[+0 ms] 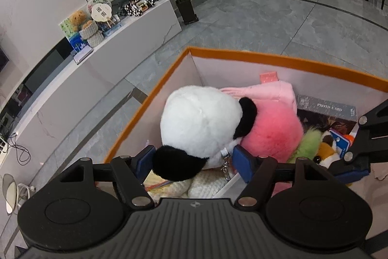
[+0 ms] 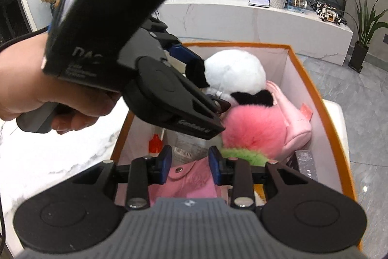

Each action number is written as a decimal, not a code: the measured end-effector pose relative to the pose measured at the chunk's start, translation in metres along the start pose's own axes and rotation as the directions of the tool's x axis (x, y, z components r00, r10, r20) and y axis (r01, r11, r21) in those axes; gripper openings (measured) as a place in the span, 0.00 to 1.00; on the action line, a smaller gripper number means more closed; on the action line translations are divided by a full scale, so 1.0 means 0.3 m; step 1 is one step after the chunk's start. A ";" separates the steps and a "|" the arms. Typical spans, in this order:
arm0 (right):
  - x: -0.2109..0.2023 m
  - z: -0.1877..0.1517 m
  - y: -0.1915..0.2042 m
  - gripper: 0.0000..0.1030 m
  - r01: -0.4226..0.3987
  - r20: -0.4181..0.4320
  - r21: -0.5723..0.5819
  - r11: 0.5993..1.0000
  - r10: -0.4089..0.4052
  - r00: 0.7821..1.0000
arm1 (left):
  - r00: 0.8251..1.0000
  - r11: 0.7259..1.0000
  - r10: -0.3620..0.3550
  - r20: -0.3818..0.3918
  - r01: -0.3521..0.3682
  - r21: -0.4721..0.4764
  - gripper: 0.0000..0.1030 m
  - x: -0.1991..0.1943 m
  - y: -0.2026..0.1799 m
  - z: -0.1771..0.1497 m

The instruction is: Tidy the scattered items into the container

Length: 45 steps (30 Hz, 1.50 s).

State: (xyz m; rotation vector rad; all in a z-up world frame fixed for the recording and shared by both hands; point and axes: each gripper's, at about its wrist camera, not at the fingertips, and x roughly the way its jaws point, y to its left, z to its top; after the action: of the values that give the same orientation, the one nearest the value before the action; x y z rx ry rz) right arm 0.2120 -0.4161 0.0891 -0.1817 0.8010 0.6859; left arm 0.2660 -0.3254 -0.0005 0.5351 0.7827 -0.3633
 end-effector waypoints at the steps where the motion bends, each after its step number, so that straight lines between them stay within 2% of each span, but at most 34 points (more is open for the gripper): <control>1: -0.005 0.002 0.000 0.35 0.001 0.003 0.000 1.000 -0.001 1.000 | 1.000 1.000 0.003 0.004 -0.003 0.000 0.79 -0.009 0.000 0.005; 7: -0.035 0.021 -0.006 0.35 0.011 0.028 0.002 1.000 -0.011 1.000 | 0.999 1.000 0.023 0.035 -0.022 -0.014 0.85 -0.086 0.007 0.027; 17: -0.140 0.035 -0.028 0.39 0.066 0.113 0.048 0.997 -0.071 0.991 | 0.991 0.996 0.056 0.124 -0.047 -0.070 0.85 -0.247 0.033 0.044; 22: -0.192 0.039 -0.027 0.39 0.090 0.157 0.059 0.994 -0.098 0.983 | 0.974 0.989 0.084 0.212 -0.056 -0.139 0.85 -0.367 0.041 0.037; 28: -0.282 0.029 0.005 0.44 0.127 0.203 0.059 0.990 -0.136 0.970 | 0.937 0.969 0.127 0.325 -0.047 -0.243 0.89 -0.502 0.032 -0.004; 31: -0.323 0.019 0.028 0.50 0.143 0.228 0.057 0.988 -0.153 0.962 | 0.941 0.956 0.121 0.317 -0.024 -0.293 0.97 -0.543 0.033 -0.009; 34: -0.357 0.008 0.049 0.61 0.169 0.252 0.066 0.983 -0.181 0.951 | 0.944 0.939 0.120 0.306 -0.008 -0.344 0.98 -0.577 0.031 -0.016; 38: -0.388 -0.010 0.075 0.65 0.194 0.270 0.074 0.978 -0.206 0.941 | 0.948 0.928 0.112 0.299 0.008 -0.373 0.98 -0.609 0.018 -0.034; 40: -0.397 -0.020 0.087 0.71 0.196 0.277 0.072 0.978 -0.209 0.938 | 0.946 0.922 0.123 0.300 0.003 -0.387 0.98 -0.621 0.006 -0.050; 45: -0.401 -0.050 0.100 0.75 0.201 0.270 0.084 0.976 -0.216 0.938 | 0.955 0.906 0.157 0.250 -0.039 -0.422 0.98 -0.626 -0.032 -0.101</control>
State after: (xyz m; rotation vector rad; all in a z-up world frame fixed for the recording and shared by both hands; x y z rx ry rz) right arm 0.1247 -0.4586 0.1675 -0.1150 0.5210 0.4739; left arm 0.1205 -0.2947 0.1185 0.1166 0.5329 -0.1635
